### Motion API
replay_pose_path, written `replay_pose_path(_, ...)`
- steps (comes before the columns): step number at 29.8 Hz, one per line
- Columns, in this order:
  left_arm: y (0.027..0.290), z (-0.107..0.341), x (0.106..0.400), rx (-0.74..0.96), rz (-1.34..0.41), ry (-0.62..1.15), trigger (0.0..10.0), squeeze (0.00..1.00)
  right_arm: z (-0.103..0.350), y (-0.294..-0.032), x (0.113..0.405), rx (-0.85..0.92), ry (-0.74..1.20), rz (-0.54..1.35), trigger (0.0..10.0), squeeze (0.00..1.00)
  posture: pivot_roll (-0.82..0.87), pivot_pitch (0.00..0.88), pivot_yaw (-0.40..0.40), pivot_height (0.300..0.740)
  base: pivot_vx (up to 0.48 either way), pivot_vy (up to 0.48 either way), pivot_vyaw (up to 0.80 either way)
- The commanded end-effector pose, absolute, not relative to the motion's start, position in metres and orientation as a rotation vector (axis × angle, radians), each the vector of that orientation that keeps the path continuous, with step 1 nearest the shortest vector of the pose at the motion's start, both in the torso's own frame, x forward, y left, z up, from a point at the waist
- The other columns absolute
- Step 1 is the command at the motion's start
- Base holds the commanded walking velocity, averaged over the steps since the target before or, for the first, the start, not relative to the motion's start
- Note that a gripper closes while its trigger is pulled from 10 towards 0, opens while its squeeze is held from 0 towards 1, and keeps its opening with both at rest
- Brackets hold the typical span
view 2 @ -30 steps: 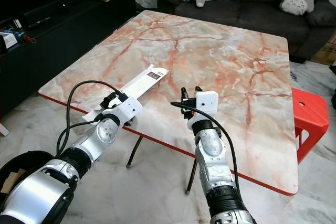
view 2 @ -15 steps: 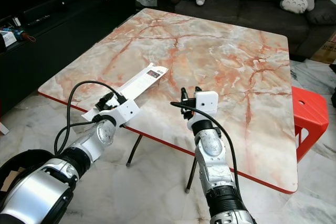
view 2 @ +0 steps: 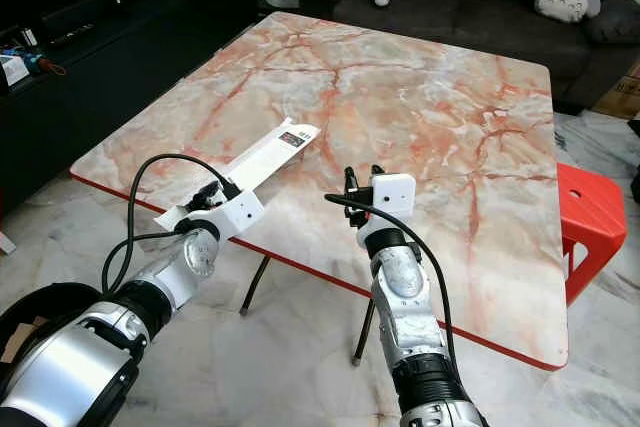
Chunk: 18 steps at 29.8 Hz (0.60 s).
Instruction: Picking trash to rubbish bin
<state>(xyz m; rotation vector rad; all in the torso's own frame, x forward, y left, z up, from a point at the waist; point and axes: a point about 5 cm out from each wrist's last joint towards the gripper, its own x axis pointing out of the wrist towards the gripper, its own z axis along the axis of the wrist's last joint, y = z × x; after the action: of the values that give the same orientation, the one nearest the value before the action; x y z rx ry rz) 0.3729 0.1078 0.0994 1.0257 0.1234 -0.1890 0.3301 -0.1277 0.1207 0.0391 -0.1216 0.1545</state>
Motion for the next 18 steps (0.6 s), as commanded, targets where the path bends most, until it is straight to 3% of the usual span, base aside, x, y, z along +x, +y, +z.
replay_pose_path(1,0.1069,0.1026,0.3746,1.042,-0.186,0.112,0.0,0.0,0.122,-0.1279,0.3301,0.044,-0.122,0.158,10.0,0.0,0.07,0.061,-0.046,0.74,0.0,0.0,0.0)
replay_pose_path(18,0.1059,0.1023,0.3742,1.049,-0.19,0.102,0.0,0.0,0.1216,-0.1277,0.33,0.045,-0.121,0.16,10.0,0.0,0.07,0.06,-0.048,0.74,0.0,0.0,0.0)
